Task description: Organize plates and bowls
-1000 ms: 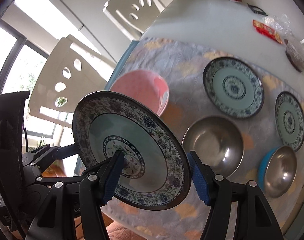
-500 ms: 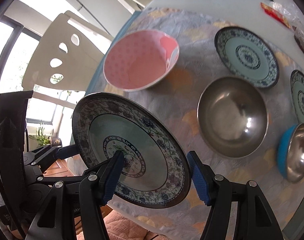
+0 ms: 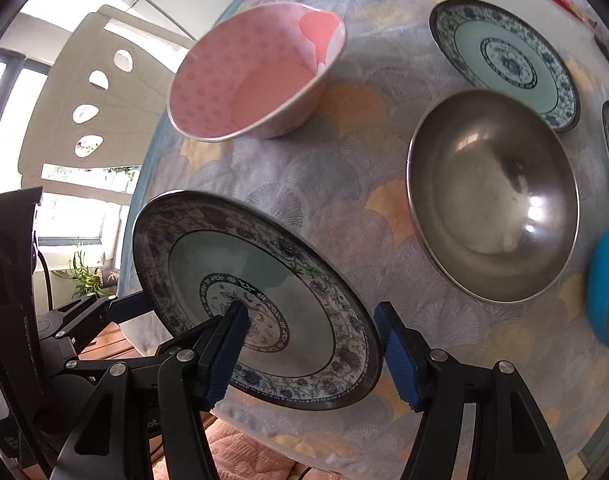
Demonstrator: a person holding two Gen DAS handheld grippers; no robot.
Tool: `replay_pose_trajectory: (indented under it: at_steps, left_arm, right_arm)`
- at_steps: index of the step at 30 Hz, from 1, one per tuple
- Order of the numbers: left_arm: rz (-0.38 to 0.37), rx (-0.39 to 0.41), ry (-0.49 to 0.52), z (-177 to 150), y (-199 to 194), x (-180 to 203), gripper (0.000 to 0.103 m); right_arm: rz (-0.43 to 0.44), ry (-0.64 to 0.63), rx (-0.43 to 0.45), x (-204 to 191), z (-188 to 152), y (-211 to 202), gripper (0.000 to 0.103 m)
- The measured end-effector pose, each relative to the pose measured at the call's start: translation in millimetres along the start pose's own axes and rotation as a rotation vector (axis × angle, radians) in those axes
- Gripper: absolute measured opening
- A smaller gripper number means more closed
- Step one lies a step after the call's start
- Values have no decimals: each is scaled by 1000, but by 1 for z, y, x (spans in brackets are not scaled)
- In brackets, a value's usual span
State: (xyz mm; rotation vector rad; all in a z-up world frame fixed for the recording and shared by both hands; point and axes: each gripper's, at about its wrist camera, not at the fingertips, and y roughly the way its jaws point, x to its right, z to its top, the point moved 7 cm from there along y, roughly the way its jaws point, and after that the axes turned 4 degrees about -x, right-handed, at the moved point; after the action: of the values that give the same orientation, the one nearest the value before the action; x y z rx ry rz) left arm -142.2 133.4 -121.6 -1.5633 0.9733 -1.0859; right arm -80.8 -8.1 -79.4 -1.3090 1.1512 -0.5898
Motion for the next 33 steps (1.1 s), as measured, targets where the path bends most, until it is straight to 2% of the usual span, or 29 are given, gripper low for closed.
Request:
replay_pose_trajectory:
  at_steps: [20, 33]
  left_arm:
    - [9, -30, -16, 12, 23, -14, 70]
    - [44, -29, -3, 4, 33, -23, 70]
  right_arm:
    - [12, 31, -41, 6, 3, 22, 64]
    - [-2, 14, -19, 7, 6, 25, 64]
